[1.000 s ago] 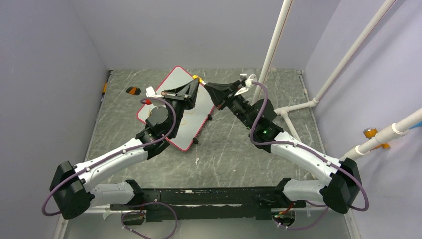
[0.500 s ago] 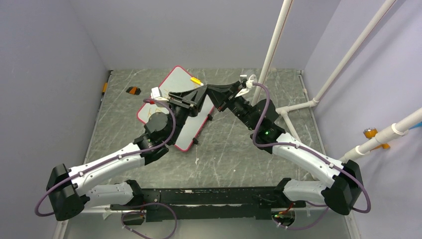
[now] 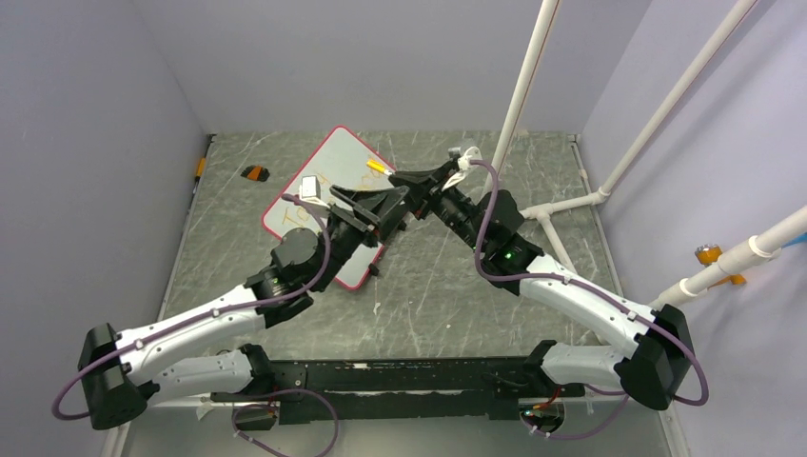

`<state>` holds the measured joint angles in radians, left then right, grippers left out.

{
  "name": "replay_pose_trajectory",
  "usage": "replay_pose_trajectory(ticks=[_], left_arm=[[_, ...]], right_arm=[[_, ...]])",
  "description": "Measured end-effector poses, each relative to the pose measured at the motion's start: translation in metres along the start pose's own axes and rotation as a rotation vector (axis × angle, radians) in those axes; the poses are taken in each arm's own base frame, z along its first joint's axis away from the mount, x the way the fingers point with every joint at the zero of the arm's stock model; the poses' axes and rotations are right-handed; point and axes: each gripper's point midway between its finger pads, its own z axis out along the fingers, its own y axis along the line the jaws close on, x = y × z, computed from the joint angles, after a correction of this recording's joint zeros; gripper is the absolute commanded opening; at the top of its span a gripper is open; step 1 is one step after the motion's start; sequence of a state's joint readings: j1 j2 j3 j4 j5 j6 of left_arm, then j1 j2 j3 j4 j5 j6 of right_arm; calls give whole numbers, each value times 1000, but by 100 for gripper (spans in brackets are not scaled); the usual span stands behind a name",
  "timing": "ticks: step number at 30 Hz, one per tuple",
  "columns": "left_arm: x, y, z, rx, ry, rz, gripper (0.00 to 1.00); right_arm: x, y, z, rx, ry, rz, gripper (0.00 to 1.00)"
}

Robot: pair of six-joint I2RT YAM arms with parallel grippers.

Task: Write a sentence on the whiteboard
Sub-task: Put down the whiteboard marker at the center of the board.

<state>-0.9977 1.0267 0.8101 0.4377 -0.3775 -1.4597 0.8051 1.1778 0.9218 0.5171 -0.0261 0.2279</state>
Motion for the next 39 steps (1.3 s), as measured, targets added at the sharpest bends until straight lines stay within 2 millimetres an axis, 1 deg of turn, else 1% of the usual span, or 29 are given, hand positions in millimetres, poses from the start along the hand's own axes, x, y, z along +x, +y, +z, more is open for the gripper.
replay_pose_trajectory(ticks=[1,2,6,10,15,18,21,22,26,27,32,37,39], left_arm=[[-1,0,-4,-4,3,6,82],[-2,1,-9,-11,5,13,84],[-13,3,-28,-49,-5,67,89],[-32,13,-50,-126,-47,168,92],[-65,31,-78,-262,-126,357,95],[-85,34,-91,-340,-173,490,99],[-106,36,-103,-419,-220,630,99],[-110,36,-105,-432,-230,652,99],[-134,48,-119,-548,-267,816,99],[-139,51,-122,-576,-270,856,99],[-161,68,-134,-717,-262,1042,99],[-179,74,-144,-803,-268,1176,99],[-186,80,-148,-836,-276,1221,99]], right_arm=[[3,-2,0,10,9,-1,0],[6,-5,-1,25,19,-3,0],[17,-14,-7,71,64,-5,0],[29,-23,-21,121,109,-4,0],[54,-34,-45,178,182,8,0],[78,-39,-63,205,250,31,0],[106,-44,-80,227,321,54,0],[116,-46,-86,234,343,63,0],[157,-51,-109,254,444,98,0],[164,-51,-113,256,462,104,0],[203,-51,-125,253,561,139,0],[238,-55,-133,262,646,162,0],[249,-56,-134,263,668,170,0]])
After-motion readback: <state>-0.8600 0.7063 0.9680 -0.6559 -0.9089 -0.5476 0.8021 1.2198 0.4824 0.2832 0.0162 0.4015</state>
